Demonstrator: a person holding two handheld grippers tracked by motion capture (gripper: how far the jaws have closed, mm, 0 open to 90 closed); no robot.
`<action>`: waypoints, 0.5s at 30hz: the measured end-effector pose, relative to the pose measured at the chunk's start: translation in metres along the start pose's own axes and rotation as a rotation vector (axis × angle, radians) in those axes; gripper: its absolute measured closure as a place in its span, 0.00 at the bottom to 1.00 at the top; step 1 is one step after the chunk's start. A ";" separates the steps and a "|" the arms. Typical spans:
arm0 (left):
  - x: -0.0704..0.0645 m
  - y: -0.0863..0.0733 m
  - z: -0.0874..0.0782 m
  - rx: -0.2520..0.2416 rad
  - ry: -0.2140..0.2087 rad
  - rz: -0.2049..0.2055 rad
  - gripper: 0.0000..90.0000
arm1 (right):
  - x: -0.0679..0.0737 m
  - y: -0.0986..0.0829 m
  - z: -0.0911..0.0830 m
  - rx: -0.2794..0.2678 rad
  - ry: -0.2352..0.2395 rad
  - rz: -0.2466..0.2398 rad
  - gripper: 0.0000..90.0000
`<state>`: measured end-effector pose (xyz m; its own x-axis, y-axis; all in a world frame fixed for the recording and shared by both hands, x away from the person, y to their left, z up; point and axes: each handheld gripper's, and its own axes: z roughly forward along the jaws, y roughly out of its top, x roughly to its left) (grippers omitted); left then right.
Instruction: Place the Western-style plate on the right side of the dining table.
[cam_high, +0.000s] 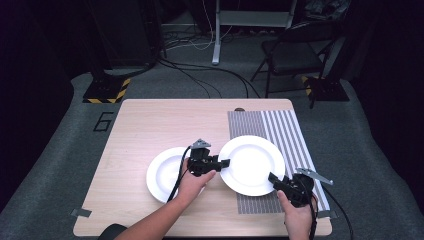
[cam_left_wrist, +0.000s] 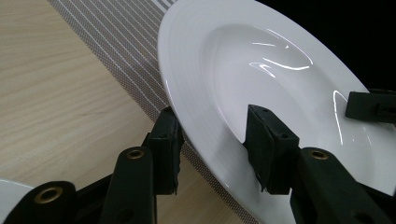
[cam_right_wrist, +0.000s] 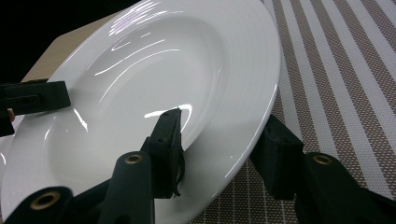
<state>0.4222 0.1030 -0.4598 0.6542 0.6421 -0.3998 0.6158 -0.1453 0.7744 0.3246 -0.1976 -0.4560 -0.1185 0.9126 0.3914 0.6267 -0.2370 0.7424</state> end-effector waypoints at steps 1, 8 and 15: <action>0.000 0.000 0.000 0.000 0.000 0.000 0.63 | -0.001 0.000 0.000 -0.001 -0.002 0.000 0.60; -0.003 -0.001 0.015 0.011 0.038 0.000 0.63 | -0.004 -0.002 0.002 -0.008 -0.045 -0.003 0.60; -0.008 -0.002 0.025 0.003 0.053 0.000 0.64 | -0.009 -0.005 0.005 -0.016 -0.104 -0.012 0.60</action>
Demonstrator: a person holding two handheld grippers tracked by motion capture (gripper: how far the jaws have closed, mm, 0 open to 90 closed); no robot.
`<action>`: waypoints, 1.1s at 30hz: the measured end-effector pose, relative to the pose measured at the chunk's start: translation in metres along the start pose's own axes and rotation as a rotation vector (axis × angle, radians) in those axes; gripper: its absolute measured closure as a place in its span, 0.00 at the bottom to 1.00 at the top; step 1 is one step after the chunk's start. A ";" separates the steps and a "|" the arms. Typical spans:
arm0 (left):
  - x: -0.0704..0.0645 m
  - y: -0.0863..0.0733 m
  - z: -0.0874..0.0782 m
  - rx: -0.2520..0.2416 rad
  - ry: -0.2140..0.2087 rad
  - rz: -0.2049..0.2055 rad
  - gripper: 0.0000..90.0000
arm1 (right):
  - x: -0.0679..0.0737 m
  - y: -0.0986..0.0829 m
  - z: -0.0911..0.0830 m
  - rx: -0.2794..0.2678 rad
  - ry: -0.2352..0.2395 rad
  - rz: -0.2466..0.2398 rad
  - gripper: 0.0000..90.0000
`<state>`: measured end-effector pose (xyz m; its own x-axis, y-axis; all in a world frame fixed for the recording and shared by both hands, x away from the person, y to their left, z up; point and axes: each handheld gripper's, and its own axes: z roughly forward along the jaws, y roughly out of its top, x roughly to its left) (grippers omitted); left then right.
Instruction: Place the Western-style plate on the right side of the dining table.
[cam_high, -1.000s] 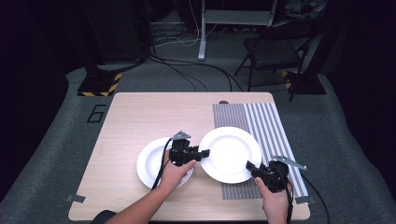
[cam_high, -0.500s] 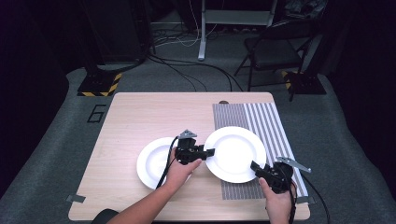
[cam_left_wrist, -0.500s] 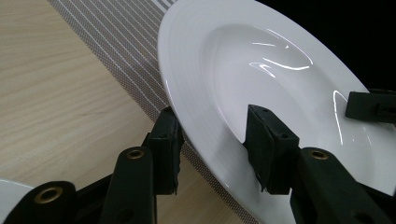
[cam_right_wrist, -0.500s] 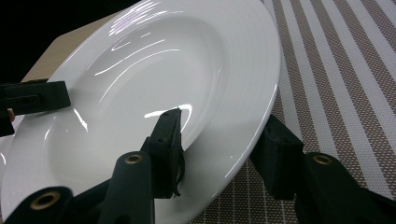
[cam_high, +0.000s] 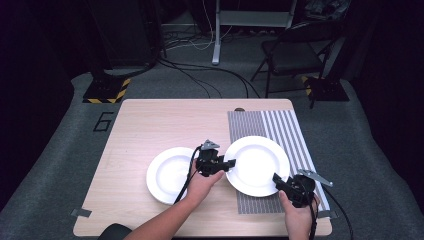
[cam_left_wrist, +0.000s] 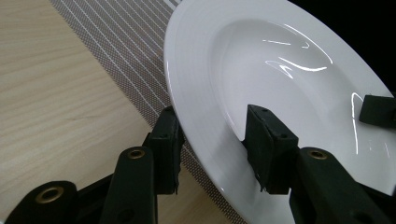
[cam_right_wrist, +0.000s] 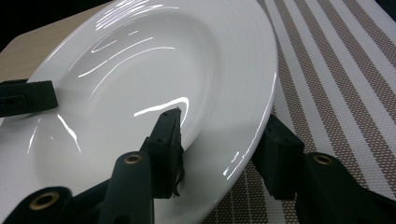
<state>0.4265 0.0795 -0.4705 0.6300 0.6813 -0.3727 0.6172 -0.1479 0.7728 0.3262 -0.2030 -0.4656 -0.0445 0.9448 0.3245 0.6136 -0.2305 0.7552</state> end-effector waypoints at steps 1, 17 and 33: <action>-0.001 0.000 0.002 0.000 0.000 -0.002 0.64 | 0.000 0.000 0.000 -0.001 -0.007 0.015 0.60; -0.008 -0.005 0.017 -0.013 0.026 -0.018 0.64 | -0.010 -0.003 0.006 -0.019 -0.059 0.038 0.60; -0.008 -0.007 0.031 -0.007 0.030 -0.022 0.64 | -0.018 -0.008 0.010 -0.025 -0.063 0.046 0.60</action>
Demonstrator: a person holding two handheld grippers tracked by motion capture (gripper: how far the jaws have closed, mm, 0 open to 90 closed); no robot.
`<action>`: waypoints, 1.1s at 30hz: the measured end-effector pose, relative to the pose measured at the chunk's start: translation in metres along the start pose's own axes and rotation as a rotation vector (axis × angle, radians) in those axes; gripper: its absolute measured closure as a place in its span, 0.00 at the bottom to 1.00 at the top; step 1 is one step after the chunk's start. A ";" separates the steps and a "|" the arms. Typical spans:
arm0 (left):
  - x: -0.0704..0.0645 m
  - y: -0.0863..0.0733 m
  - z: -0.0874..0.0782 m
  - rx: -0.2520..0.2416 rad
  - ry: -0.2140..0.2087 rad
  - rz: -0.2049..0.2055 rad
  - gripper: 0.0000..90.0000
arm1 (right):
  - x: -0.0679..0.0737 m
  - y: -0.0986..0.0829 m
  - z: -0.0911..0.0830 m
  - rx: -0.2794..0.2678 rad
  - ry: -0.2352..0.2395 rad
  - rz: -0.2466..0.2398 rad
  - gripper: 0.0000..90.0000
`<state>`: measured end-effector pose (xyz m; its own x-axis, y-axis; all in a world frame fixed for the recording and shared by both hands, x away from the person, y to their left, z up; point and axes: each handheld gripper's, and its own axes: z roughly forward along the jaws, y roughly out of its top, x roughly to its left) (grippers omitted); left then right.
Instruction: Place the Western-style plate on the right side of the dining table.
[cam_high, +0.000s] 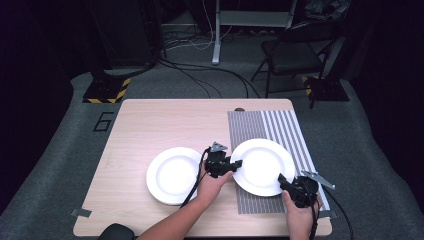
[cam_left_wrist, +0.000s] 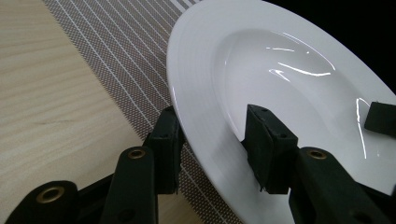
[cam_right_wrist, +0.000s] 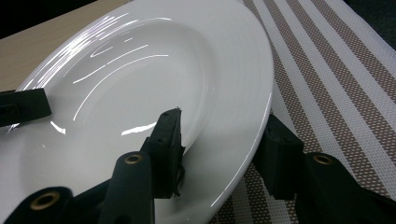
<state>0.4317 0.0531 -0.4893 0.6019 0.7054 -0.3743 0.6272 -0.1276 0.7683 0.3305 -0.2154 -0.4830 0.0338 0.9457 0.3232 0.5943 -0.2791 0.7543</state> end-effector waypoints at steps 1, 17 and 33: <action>0.000 0.000 0.001 -0.001 0.002 -0.001 0.64 | -0.001 0.000 0.000 0.001 -0.003 0.001 0.60; -0.005 0.003 0.023 0.008 -0.013 0.006 0.64 | -0.019 0.001 0.010 -0.009 -0.030 0.024 0.60; -0.002 0.010 0.045 0.024 0.008 0.004 0.64 | -0.031 0.006 0.026 -0.023 -0.049 0.010 0.60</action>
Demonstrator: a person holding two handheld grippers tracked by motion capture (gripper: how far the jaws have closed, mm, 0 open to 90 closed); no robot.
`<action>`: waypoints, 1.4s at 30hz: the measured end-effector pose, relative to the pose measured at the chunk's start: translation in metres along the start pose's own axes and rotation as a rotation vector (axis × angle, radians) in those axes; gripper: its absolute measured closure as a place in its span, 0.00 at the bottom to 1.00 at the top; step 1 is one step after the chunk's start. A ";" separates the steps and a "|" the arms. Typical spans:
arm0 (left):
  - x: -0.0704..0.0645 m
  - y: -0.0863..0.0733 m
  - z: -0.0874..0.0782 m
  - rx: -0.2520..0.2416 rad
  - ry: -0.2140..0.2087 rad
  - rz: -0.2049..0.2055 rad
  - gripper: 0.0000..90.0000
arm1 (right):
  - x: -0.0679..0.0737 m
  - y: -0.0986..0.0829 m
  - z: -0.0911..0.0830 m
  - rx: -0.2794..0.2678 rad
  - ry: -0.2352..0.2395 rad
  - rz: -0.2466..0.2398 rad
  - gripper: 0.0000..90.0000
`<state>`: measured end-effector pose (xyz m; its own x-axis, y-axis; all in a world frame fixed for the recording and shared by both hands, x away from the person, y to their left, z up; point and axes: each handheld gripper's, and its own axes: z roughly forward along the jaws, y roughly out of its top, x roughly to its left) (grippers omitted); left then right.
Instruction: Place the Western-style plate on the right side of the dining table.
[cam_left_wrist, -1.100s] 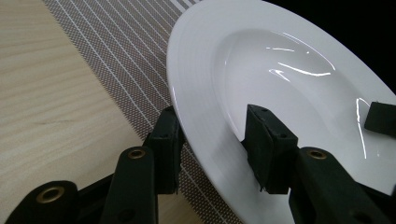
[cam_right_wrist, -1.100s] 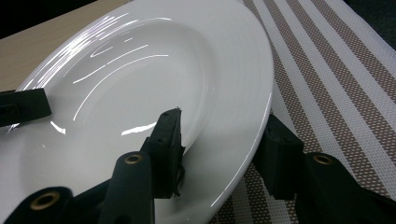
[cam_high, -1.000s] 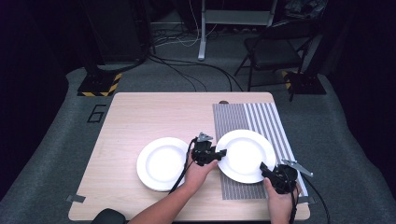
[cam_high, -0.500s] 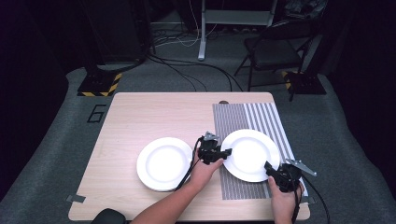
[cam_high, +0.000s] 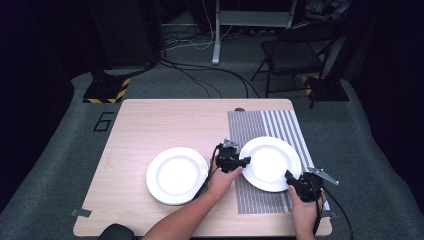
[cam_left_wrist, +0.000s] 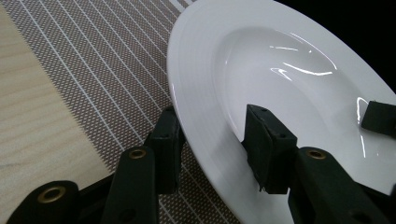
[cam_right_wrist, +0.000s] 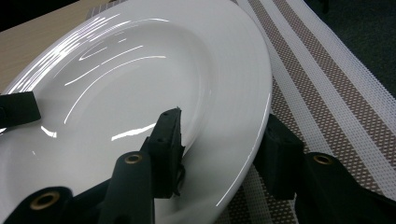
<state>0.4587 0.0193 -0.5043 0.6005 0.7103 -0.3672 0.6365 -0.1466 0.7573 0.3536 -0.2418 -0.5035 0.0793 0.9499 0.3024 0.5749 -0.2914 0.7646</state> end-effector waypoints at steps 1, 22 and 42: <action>0.000 0.000 0.000 0.000 0.000 0.000 0.64 | 0.000 0.000 0.000 0.000 0.000 0.000 0.60; 0.007 0.001 0.012 -0.025 0.023 -0.007 0.66 | -0.004 0.001 0.015 -0.008 0.003 -0.004 0.60; 0.009 -0.001 0.021 -0.031 0.039 -0.003 0.65 | -0.005 -0.001 0.022 0.004 -0.007 0.002 0.59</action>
<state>0.4737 0.0115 -0.5192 0.5790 0.7373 -0.3481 0.6224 -0.1238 0.7729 0.3706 -0.2440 -0.5180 0.0864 0.9501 0.2997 0.5781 -0.2928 0.7616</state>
